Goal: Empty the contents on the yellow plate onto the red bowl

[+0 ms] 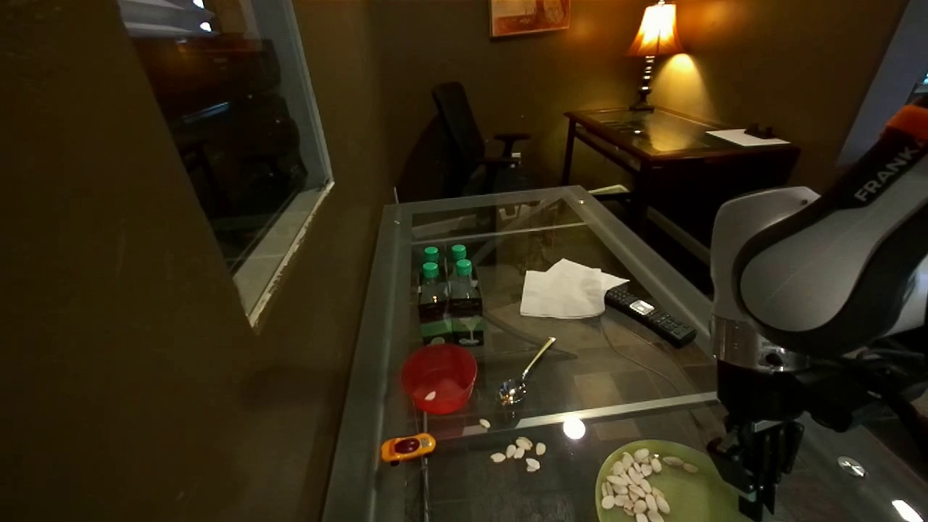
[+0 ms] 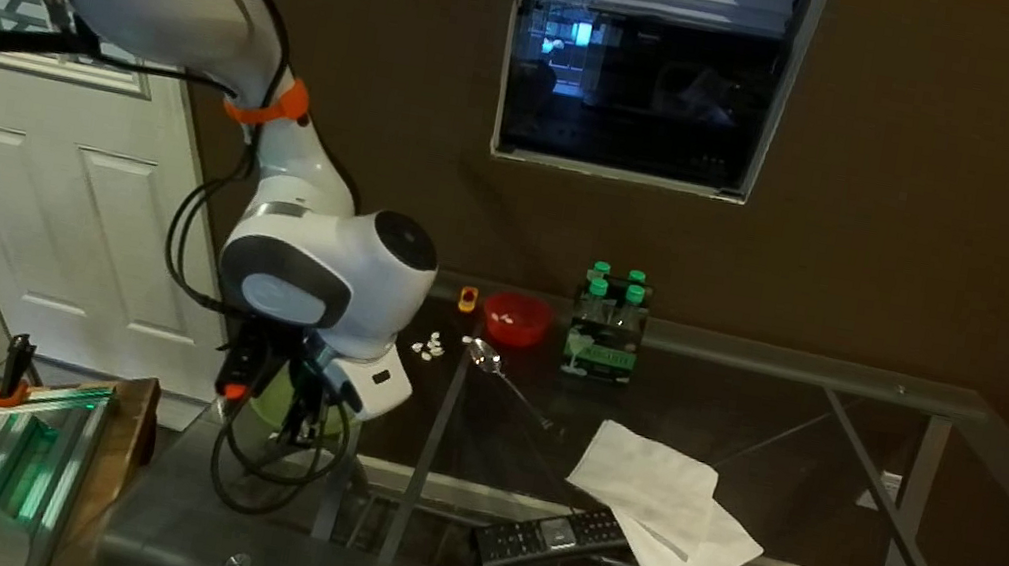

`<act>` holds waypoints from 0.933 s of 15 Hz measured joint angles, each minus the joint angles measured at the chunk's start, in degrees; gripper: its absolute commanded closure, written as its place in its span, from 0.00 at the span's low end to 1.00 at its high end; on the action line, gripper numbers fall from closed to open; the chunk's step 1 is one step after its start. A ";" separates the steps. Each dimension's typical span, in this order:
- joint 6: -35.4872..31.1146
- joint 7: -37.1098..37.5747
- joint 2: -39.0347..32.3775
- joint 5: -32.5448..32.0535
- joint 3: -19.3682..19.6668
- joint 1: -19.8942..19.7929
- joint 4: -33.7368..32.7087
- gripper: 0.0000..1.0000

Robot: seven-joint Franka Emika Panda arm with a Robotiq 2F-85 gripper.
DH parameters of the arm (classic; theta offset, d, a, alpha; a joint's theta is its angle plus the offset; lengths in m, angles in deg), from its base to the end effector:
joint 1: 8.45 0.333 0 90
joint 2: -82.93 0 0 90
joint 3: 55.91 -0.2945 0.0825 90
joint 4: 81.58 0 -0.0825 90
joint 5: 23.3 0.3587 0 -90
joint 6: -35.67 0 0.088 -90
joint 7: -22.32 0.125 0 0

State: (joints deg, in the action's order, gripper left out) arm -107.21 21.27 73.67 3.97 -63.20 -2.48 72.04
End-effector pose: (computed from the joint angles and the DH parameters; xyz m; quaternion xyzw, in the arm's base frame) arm 0.3433 0.0867 0.1450 -0.9744 0.0881 0.1817 0.0987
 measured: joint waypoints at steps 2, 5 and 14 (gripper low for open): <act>0.24 -1.34 -0.09 2.15 -0.26 -0.68 -0.08 0.68; 0.63 -5.17 -0.22 6.83 -0.71 -1.69 -0.15 0.63; 4.20 -18.57 -1.80 18.55 -0.57 -5.44 -1.28 0.88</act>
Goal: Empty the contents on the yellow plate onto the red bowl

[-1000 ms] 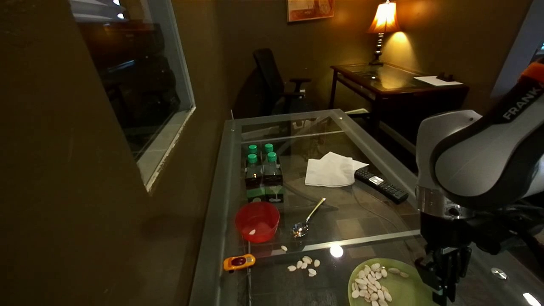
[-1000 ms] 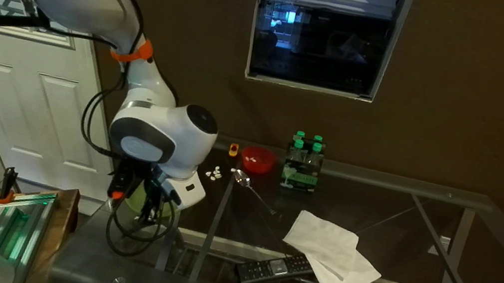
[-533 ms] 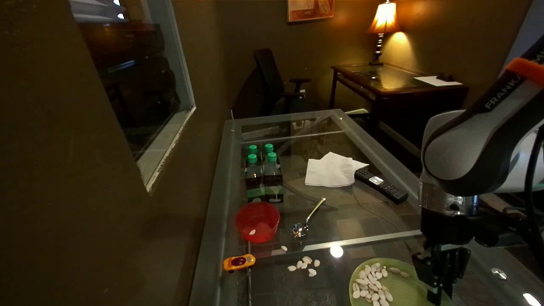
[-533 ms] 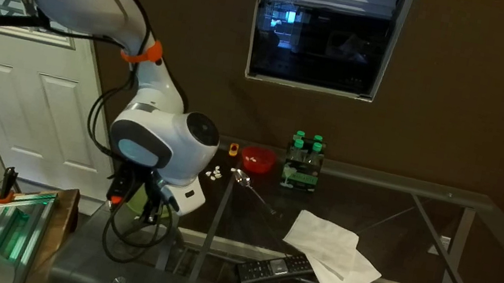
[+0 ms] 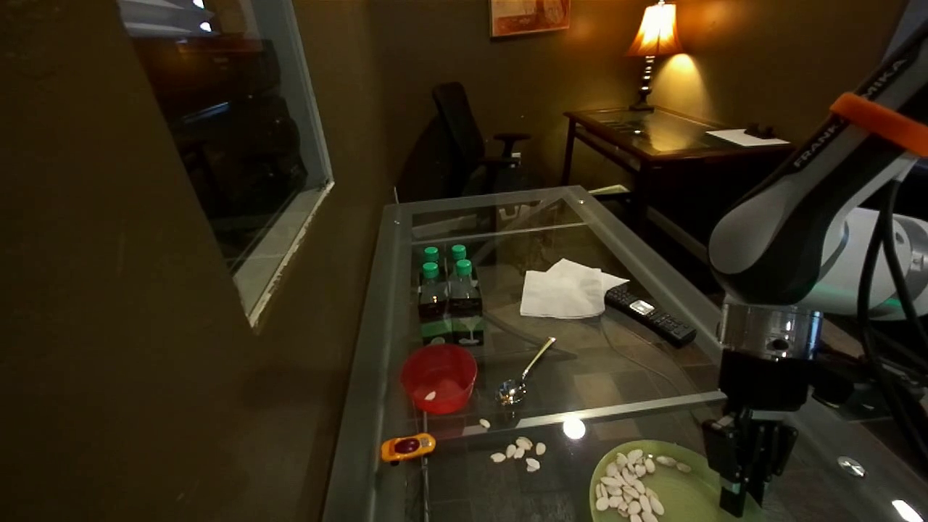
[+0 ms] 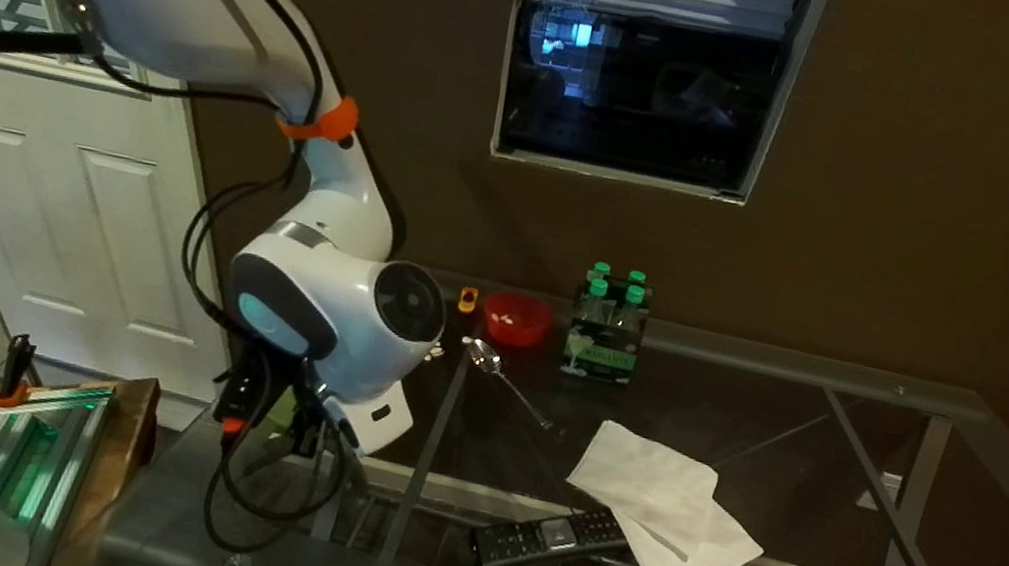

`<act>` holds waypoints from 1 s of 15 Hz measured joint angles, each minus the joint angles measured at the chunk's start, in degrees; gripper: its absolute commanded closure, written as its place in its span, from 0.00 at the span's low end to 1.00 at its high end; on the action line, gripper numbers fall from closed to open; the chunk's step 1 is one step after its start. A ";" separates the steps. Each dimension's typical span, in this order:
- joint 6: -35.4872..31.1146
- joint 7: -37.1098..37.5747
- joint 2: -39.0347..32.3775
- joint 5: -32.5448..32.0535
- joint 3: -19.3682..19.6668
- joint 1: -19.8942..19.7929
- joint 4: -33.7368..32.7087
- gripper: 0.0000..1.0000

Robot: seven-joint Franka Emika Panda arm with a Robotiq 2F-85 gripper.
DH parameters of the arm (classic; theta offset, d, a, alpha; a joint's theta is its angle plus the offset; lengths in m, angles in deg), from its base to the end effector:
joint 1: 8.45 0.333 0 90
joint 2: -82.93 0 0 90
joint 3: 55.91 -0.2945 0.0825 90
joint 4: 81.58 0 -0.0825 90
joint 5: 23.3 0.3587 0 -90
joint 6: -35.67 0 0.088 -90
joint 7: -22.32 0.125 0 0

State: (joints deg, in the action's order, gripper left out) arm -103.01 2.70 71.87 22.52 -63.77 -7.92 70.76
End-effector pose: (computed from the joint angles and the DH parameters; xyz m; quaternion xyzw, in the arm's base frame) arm 0.3457 0.0672 0.1381 -0.9523 0.1118 0.1800 0.2195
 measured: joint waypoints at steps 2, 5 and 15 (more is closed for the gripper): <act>0.46 -2.15 -0.33 1.43 0.21 -0.48 -0.10 0.99; 0.47 -4.31 -1.20 2.40 0.44 -0.65 -0.38 1.00; 1.19 -7.27 -1.37 -0.26 0.78 -0.86 -0.92 0.99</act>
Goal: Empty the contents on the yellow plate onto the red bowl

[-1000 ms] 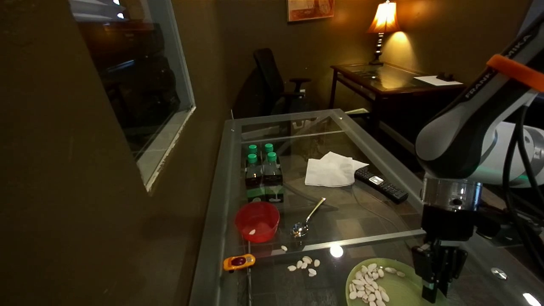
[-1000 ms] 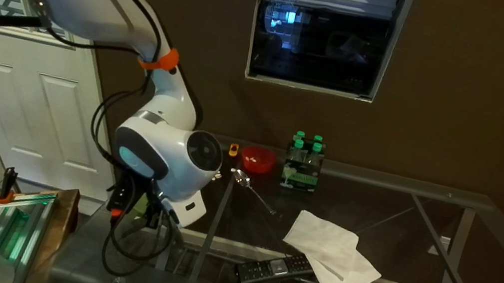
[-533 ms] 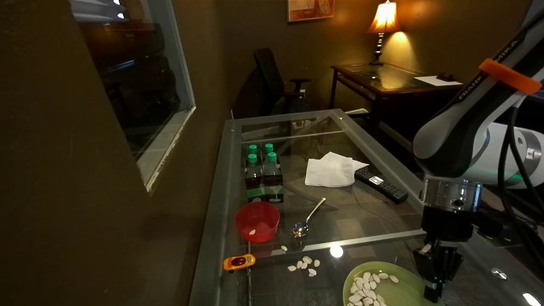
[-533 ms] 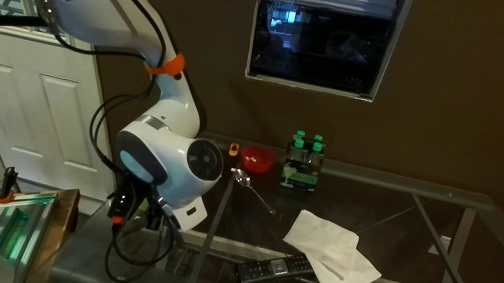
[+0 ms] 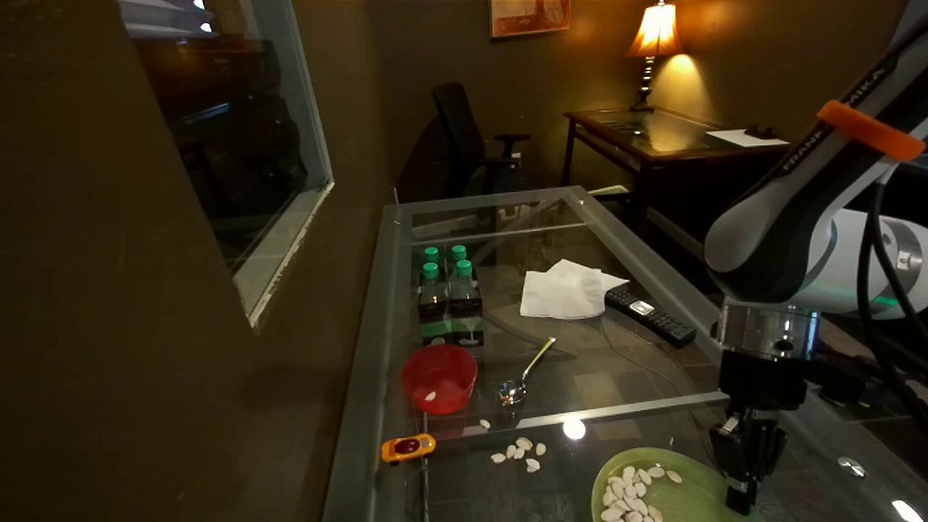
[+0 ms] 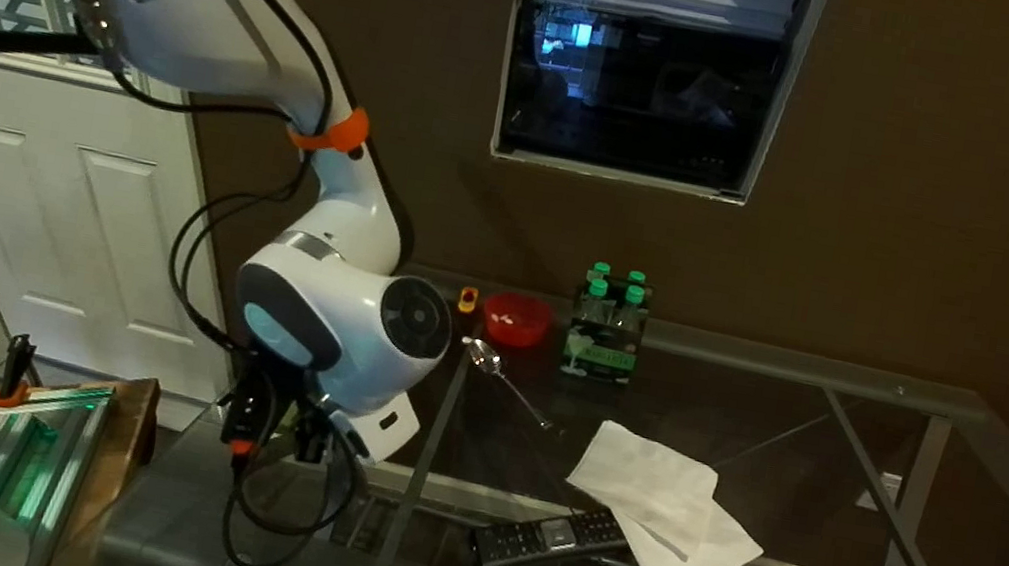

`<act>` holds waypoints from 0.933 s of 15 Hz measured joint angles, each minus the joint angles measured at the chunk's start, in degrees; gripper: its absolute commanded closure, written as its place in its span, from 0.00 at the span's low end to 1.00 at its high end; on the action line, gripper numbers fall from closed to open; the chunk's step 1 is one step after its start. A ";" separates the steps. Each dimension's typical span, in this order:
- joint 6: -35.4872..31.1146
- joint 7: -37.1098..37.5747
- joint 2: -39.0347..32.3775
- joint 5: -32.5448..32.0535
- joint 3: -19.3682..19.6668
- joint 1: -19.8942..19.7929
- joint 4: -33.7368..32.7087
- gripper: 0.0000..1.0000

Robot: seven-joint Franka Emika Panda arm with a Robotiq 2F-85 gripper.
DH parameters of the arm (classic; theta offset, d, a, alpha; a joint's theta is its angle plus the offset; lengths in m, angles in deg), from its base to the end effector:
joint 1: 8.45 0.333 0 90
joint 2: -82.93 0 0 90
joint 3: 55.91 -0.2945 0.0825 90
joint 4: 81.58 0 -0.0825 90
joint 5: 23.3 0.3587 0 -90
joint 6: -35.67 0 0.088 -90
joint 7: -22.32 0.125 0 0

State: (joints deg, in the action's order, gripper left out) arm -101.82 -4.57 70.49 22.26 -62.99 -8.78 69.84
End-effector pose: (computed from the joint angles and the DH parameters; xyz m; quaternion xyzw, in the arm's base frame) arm 0.3477 0.0596 0.1327 -0.9537 0.0626 0.1751 0.2364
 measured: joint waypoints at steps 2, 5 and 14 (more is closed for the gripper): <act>0.10 1.76 0.58 -4.29 0.86 0.00 -0.38 0.99; 1.71 5.80 2.34 -11.13 2.83 -0.18 -1.68 0.99; 12.89 18.02 10.15 -21.15 5.83 -0.26 -11.42 0.99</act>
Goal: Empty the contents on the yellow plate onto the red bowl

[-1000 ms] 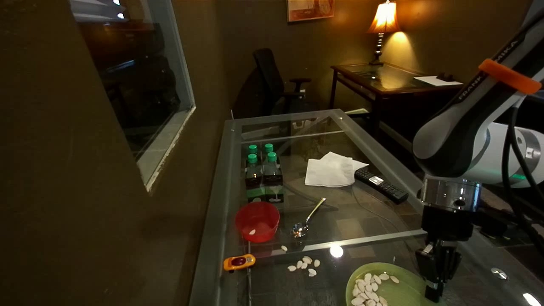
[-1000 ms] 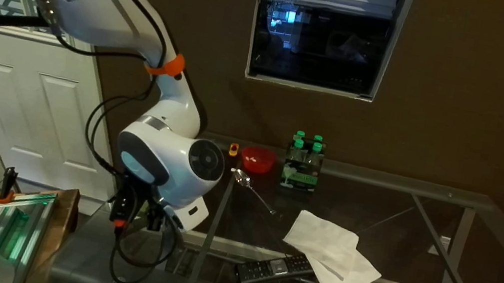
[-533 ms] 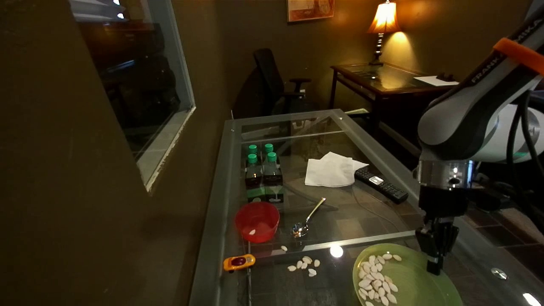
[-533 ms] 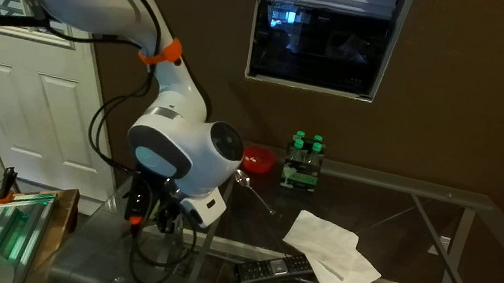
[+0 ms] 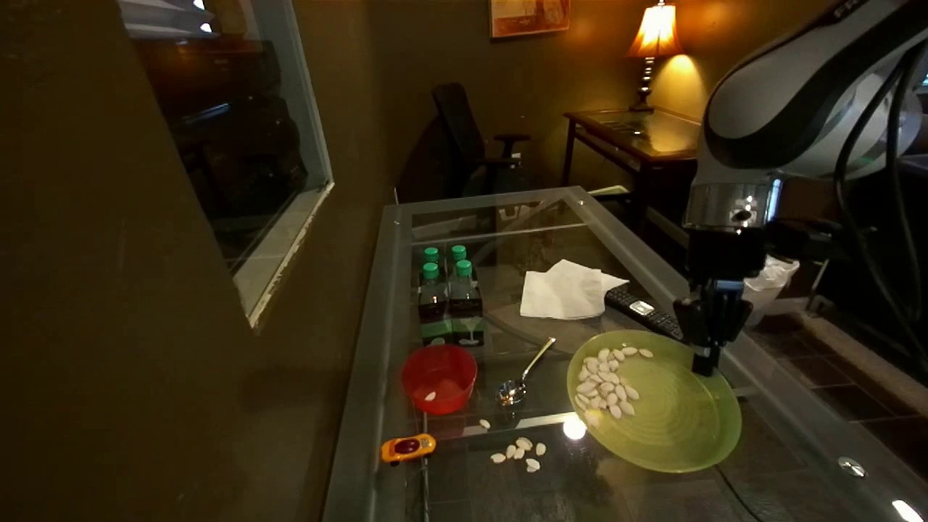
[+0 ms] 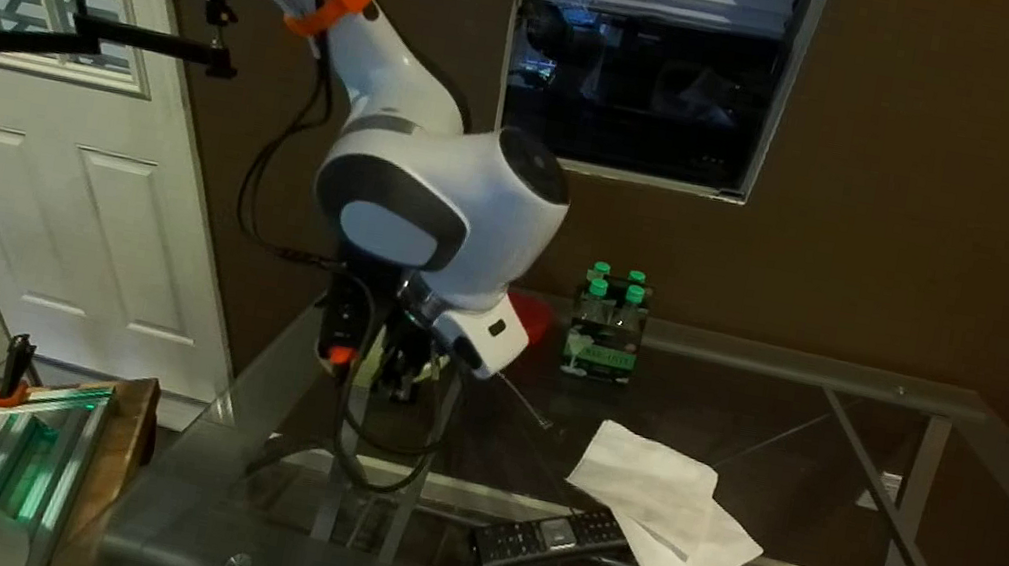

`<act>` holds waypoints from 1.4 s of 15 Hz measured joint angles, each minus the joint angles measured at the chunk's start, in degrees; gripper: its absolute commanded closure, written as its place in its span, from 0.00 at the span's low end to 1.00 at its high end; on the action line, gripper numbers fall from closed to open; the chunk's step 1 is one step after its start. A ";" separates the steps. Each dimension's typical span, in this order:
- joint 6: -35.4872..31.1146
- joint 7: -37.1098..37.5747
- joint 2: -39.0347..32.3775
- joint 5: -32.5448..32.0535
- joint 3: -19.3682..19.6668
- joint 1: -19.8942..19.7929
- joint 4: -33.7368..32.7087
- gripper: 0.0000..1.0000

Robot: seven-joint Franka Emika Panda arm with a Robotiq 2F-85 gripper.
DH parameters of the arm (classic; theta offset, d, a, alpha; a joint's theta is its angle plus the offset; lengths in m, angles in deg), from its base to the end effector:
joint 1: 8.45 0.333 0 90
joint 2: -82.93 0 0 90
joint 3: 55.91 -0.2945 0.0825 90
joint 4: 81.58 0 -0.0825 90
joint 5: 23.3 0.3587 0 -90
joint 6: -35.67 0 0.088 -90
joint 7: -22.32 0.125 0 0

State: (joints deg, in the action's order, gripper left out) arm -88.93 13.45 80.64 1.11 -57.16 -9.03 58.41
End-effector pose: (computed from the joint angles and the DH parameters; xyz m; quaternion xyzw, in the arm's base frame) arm 0.4283 0.0269 0.2478 -0.9745 0.0645 0.1389 0.1643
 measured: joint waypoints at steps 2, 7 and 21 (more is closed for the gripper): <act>1.79 1.48 1.15 -4.79 -0.37 0.62 -2.66 0.99; 3.92 2.95 1.73 -8.64 -1.33 2.28 -9.31 0.96; 2.37 7.39 -2.86 -9.15 -3.41 4.50 -17.26 0.99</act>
State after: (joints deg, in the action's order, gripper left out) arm -86.56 20.84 77.77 -8.04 -60.57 -4.53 41.16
